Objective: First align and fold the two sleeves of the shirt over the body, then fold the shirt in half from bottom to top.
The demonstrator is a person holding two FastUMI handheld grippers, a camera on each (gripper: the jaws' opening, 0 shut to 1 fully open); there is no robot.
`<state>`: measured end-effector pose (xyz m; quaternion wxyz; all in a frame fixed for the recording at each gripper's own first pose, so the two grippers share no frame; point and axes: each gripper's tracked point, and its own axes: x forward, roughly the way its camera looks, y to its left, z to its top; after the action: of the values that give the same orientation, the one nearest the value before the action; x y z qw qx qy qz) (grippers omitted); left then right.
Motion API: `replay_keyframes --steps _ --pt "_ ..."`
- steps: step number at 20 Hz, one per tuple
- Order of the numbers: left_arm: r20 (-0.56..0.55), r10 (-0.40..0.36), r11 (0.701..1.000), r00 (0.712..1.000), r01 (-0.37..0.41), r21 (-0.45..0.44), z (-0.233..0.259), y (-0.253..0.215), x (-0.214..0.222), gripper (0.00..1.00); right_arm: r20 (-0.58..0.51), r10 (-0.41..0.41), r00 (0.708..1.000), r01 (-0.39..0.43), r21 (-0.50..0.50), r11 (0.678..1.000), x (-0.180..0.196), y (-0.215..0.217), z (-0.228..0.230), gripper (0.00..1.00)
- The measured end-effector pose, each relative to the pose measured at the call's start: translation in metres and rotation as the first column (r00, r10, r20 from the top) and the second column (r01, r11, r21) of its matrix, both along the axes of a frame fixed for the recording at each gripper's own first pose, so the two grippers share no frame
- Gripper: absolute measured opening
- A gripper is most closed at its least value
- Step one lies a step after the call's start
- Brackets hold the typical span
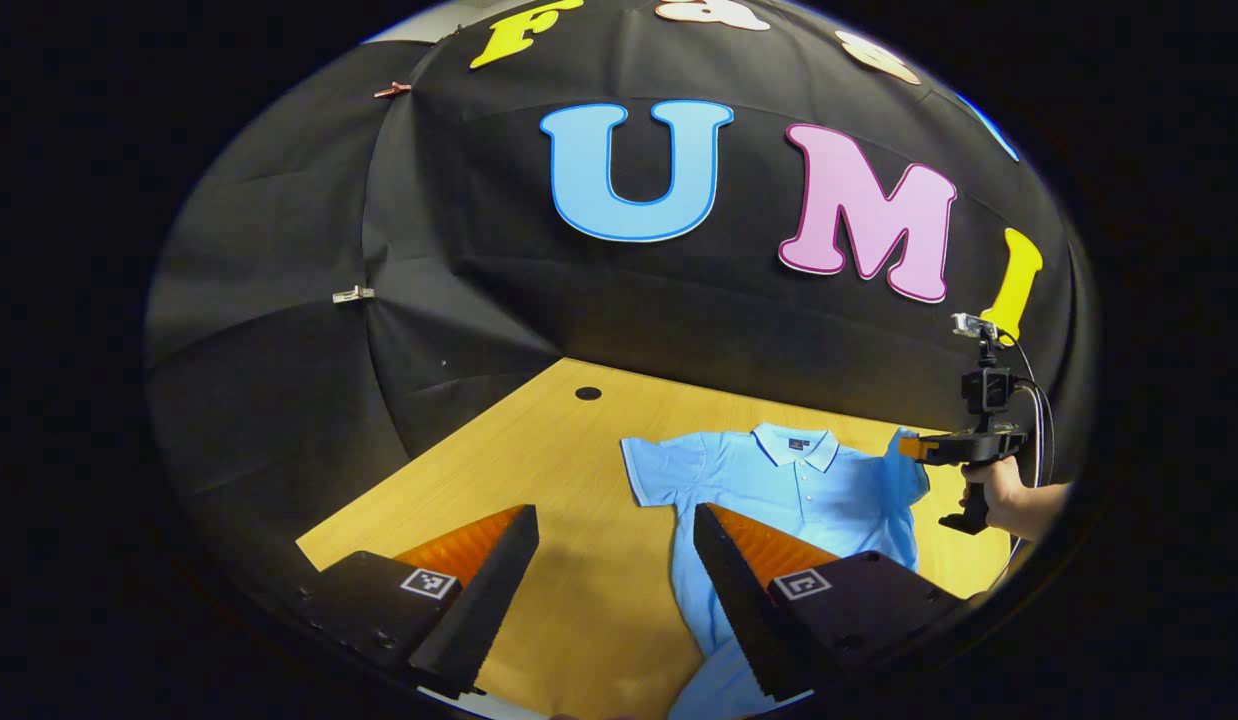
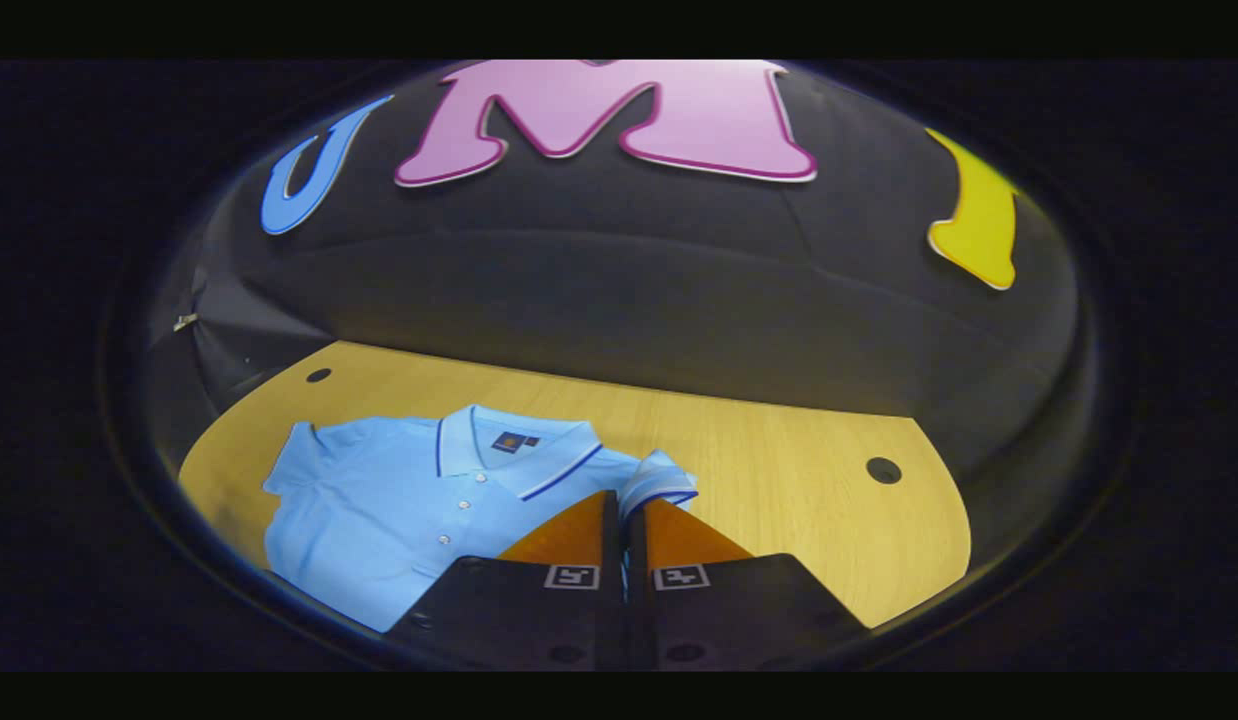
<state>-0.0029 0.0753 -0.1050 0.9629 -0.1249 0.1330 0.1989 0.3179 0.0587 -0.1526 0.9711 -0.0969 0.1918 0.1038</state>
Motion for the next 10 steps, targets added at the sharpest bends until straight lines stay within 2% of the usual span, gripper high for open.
replay_keyframes --steps 4,5,8,10 --pt "0.001 0.008 1.000 1.000 -0.008 -0.002 -0.006 0.014 -0.006 0.99 -0.020 0.066 0.998 -0.067 -0.034 0.997 -0.012 0.049 -0.015 0.05" --pt "-0.004 0.010 1.000 1.000 -0.010 0.009 -0.006 0.019 -0.008 0.99 -0.023 0.082 0.996 -0.083 -0.039 0.996 -0.016 0.060 -0.018 0.00" --pt "-0.015 0.001 1.000 1.000 -0.001 0.016 -0.013 0.027 -0.009 0.99 -0.062 0.110 0.992 -0.113 -0.042 0.993 -0.027 0.087 -0.035 0.02" --pt "-0.024 -0.014 0.999 1.000 0.014 0.032 -0.017 0.033 -0.006 0.99 -0.086 0.123 0.989 -0.127 -0.045 0.991 -0.036 0.100 -0.050 0.10"
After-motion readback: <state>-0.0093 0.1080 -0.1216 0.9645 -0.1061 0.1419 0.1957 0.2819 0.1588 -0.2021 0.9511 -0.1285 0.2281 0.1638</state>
